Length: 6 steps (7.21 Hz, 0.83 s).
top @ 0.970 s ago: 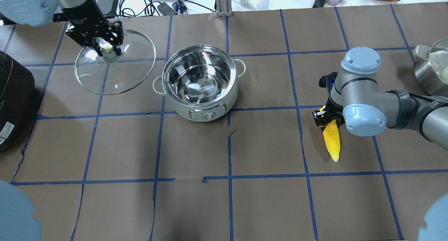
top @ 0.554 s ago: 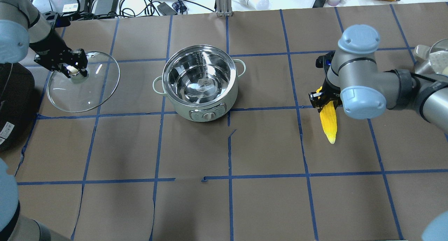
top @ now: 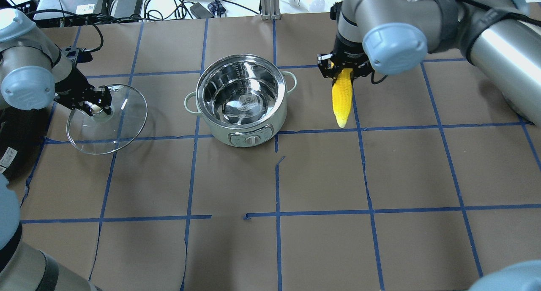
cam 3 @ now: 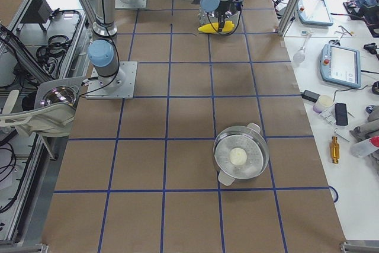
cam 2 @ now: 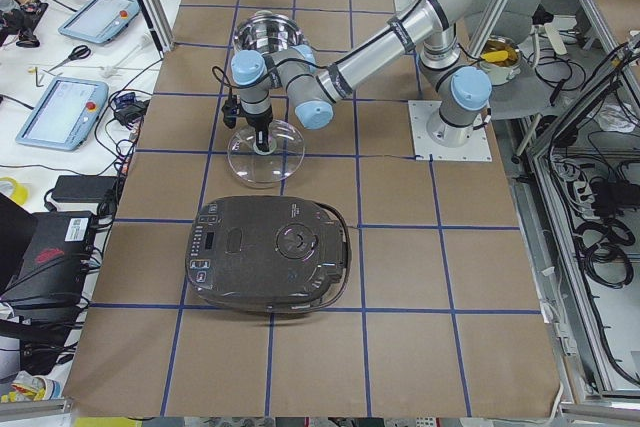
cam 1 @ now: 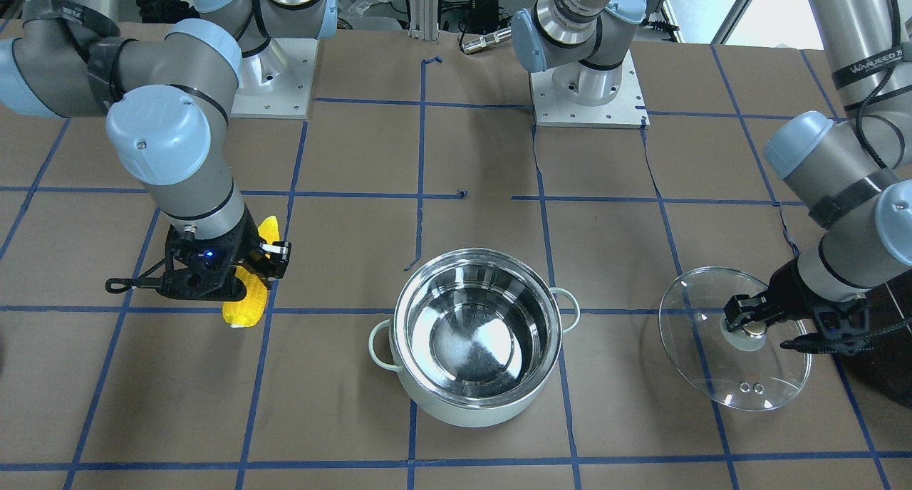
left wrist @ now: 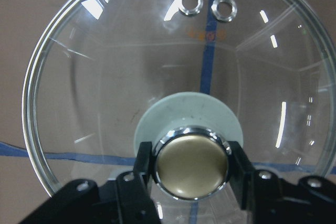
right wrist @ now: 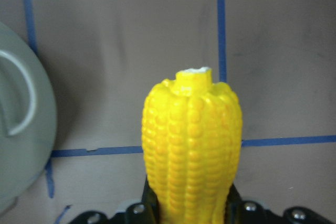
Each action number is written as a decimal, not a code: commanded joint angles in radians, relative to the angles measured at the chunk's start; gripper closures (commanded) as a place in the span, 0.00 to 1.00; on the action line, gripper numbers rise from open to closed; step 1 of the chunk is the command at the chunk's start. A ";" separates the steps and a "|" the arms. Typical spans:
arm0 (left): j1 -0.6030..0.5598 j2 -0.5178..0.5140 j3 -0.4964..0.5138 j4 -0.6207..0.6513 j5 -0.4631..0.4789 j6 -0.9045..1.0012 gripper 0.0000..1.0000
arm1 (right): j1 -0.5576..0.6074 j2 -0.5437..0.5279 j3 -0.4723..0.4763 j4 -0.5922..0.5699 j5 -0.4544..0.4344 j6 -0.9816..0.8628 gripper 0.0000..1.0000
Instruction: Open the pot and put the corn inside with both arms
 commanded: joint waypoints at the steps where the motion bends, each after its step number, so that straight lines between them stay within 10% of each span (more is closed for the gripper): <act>1: -0.003 0.011 -0.062 0.036 -0.025 0.008 0.95 | 0.144 0.139 -0.229 0.069 -0.005 0.134 1.00; 4: 0.000 0.014 -0.069 0.049 -0.022 0.010 0.95 | 0.235 0.254 -0.338 0.066 0.002 0.277 1.00; 6: 0.005 0.003 -0.069 0.050 -0.016 0.007 0.65 | 0.253 0.319 -0.397 0.061 0.004 0.311 1.00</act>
